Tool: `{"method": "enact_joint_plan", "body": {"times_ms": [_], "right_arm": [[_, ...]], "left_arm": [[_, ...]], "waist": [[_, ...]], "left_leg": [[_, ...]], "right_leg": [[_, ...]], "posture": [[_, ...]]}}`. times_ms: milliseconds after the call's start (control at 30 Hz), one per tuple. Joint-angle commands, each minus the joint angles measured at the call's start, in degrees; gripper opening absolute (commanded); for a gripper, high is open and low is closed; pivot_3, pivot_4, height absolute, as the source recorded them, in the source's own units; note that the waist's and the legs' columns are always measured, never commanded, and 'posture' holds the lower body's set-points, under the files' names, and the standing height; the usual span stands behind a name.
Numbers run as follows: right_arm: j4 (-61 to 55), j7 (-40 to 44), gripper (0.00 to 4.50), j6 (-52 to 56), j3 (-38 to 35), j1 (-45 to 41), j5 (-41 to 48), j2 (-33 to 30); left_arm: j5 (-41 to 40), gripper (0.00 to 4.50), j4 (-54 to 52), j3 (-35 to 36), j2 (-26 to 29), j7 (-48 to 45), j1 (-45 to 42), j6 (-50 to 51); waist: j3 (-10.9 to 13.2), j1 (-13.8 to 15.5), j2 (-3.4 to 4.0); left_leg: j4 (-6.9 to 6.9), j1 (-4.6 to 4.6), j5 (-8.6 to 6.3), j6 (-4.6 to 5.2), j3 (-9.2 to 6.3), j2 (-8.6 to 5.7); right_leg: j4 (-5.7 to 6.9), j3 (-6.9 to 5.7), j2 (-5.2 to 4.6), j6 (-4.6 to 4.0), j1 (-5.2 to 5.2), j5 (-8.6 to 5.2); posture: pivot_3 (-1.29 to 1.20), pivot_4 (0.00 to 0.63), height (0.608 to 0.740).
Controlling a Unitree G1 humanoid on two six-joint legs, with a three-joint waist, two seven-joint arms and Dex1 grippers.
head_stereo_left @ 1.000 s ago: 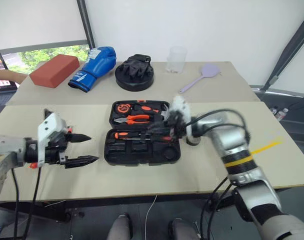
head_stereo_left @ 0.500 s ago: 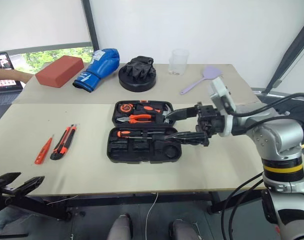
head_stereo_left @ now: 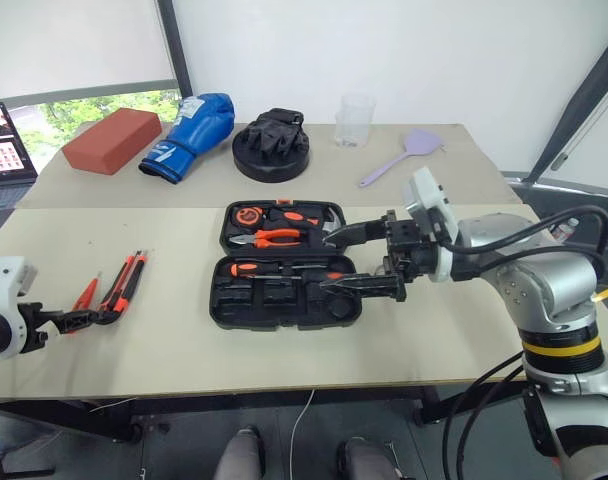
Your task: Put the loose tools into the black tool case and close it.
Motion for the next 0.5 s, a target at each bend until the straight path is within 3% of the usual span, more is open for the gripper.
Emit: {"method": "enact_joint_plan", "body": {"times_ms": [33,433,500], "right_arm": [[-2.79,-1.56,4.43,0.34,-3.06,0.58,2.28,-1.35],[-4.43,-4.17,4.43,1.25,-4.55,1.26,5.48,-3.46],[-4.55,-4.90,4.50,1.46,-4.83,1.57,5.81,-3.75]], "left_arm": [[1.59,4.50,4.28,-2.21,3.21,-1.25,-5.31,-2.57],[10.91,4.50,27.41,-19.81,-0.96,-4.48,-22.26,-9.79],[12.49,3.96,30.67,-21.39,-1.81,-4.81,-23.65,-10.75]], "waist": [[0.01,-0.11,-0.03],[-0.01,0.26,-0.08],[-0.02,0.41,-0.08]], "left_leg": [[0.00,-0.04,0.00,0.00,0.01,0.00],[0.17,-0.04,0.02,-0.03,0.02,0.00],[0.19,-0.06,0.02,-0.03,0.02,0.00]], "right_leg": [[-0.01,0.00,0.00,0.00,-0.01,0.00],[0.05,-0.01,-0.01,0.06,0.04,0.04],[0.06,-0.01,-0.02,0.06,0.05,0.04]], "posture": [[0.00,0.150,0.735],[0.00,0.150,0.735],[0.00,0.150,0.735]]}}
